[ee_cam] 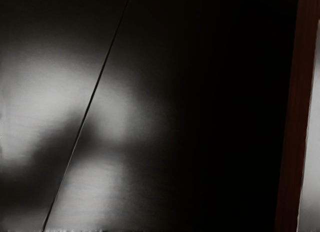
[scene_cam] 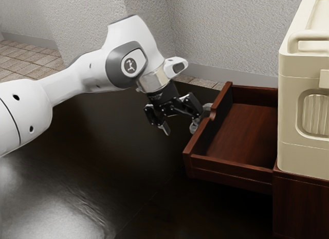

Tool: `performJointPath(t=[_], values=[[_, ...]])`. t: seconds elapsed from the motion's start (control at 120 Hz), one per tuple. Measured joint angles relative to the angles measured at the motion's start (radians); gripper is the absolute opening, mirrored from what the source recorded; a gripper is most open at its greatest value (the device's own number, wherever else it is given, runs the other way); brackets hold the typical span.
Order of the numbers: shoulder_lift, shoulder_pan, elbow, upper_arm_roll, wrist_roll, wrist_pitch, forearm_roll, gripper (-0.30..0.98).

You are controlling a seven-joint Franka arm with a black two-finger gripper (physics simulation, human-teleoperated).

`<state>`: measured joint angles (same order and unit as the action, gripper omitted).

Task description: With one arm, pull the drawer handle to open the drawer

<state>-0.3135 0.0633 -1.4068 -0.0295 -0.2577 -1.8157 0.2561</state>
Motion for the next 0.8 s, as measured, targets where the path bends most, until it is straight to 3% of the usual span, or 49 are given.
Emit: performJointPath(t=[0.292,0.533,0.8], values=[[0.050,0.003,0.009,-0.001,0.033,0.002,0.070,0.69],[0.173,0.011,0.047,-0.002,0.050,0.037,0.123,0.69],[0.216,0.017,0.155,0.010,0.029,0.276,-0.049,0.69]])
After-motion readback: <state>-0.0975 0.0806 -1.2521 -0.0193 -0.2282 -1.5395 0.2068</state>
